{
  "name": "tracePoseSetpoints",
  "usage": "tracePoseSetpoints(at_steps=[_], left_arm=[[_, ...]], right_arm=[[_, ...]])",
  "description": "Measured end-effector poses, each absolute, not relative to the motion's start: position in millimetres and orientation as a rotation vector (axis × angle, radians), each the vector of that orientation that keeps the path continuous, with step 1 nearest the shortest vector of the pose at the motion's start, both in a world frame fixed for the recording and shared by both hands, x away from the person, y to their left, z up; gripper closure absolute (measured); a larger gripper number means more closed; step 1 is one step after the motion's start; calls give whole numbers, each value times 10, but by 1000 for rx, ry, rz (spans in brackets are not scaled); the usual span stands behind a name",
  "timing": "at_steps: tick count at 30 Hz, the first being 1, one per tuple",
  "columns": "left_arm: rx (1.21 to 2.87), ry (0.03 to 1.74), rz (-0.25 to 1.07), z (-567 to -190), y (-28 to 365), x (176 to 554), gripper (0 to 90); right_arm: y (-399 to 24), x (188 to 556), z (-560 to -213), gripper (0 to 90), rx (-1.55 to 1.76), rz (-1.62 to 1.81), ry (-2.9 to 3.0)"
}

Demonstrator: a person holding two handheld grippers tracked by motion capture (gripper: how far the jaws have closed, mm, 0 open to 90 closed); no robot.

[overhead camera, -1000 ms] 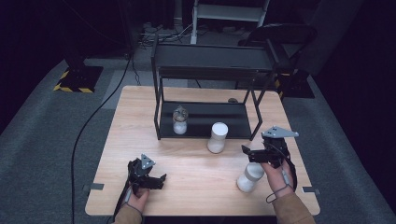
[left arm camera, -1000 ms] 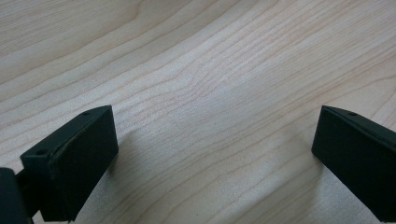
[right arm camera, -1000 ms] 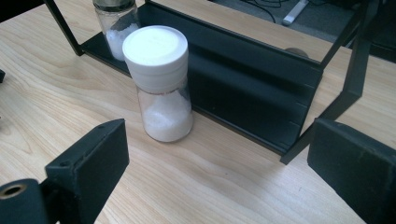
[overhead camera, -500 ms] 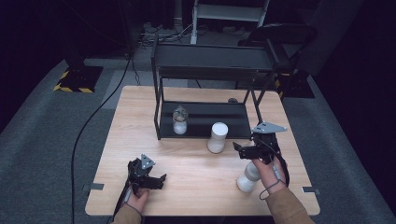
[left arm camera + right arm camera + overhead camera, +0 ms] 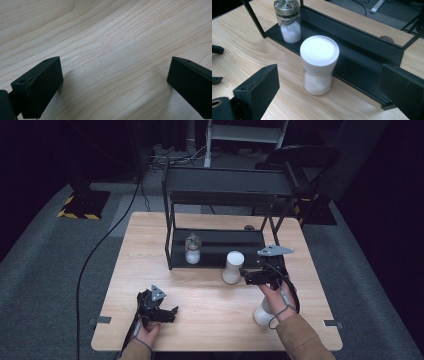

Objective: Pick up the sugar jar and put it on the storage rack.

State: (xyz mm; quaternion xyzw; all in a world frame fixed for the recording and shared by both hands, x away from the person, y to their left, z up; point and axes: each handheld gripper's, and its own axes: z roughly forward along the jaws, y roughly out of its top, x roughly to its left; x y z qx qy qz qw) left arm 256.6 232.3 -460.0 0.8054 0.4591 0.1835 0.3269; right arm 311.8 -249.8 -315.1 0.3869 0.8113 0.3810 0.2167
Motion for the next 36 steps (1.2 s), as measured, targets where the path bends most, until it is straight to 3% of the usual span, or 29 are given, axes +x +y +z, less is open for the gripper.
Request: tracePoseSetpoints(at_steps=[36], left_arm=[[2110,1203,479,-4600,2320,2571,0]], right_arm=[[-2015,3660,-3234,47,1175,991,2307]])
